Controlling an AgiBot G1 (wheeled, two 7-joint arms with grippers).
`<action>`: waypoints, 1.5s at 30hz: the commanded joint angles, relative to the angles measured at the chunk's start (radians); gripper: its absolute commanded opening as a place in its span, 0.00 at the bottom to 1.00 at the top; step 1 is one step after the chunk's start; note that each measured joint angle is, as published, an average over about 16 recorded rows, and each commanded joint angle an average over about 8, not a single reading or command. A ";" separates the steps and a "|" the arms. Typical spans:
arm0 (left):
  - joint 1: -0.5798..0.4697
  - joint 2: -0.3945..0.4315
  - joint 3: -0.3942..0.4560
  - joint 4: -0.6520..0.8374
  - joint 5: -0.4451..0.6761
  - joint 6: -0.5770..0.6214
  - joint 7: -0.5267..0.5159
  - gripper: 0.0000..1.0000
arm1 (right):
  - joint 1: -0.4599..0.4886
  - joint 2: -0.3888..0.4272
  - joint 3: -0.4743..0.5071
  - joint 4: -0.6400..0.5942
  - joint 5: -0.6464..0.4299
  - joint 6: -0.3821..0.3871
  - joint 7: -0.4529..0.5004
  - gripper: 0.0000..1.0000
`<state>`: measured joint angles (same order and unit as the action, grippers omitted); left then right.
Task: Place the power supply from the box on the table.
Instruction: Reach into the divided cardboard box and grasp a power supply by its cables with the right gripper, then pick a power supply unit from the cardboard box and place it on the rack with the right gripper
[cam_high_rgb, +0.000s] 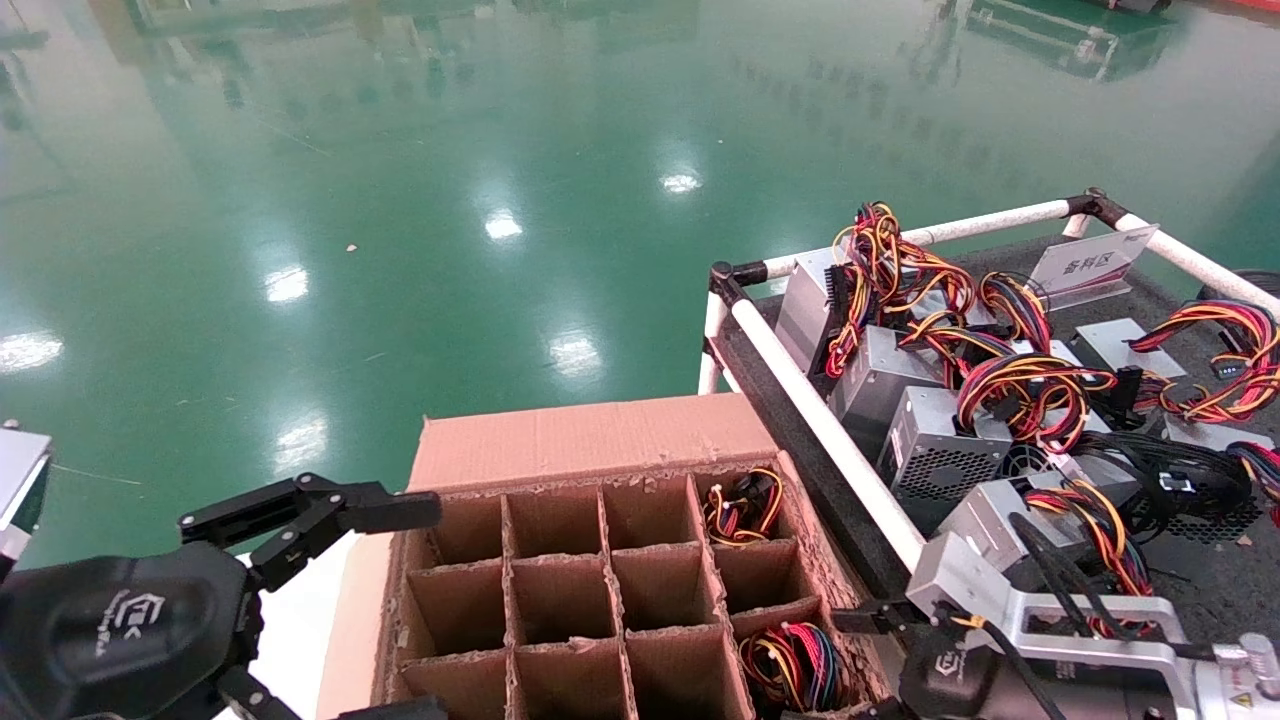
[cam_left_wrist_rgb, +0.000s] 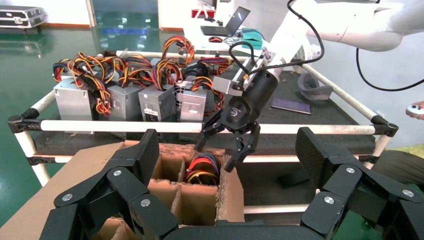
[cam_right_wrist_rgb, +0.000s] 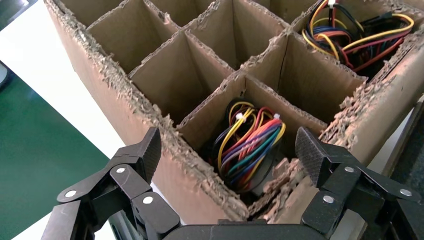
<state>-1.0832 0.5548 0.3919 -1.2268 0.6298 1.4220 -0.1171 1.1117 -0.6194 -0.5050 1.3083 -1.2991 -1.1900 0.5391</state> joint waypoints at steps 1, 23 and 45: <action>0.000 0.000 0.000 0.000 0.000 0.000 0.000 1.00 | 0.005 -0.006 -0.005 0.007 -0.011 0.007 0.016 0.06; 0.000 0.000 0.000 0.000 0.000 0.000 0.000 1.00 | 0.042 -0.018 -0.044 0.030 -0.108 0.017 0.110 0.00; 0.000 0.000 0.000 0.000 0.000 0.000 0.000 1.00 | 0.073 -0.028 -0.048 0.031 -0.099 -0.012 0.152 0.00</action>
<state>-1.0832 0.5548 0.3919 -1.2268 0.6298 1.4220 -0.1171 1.1875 -0.6445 -0.5490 1.3393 -1.3933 -1.2037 0.6908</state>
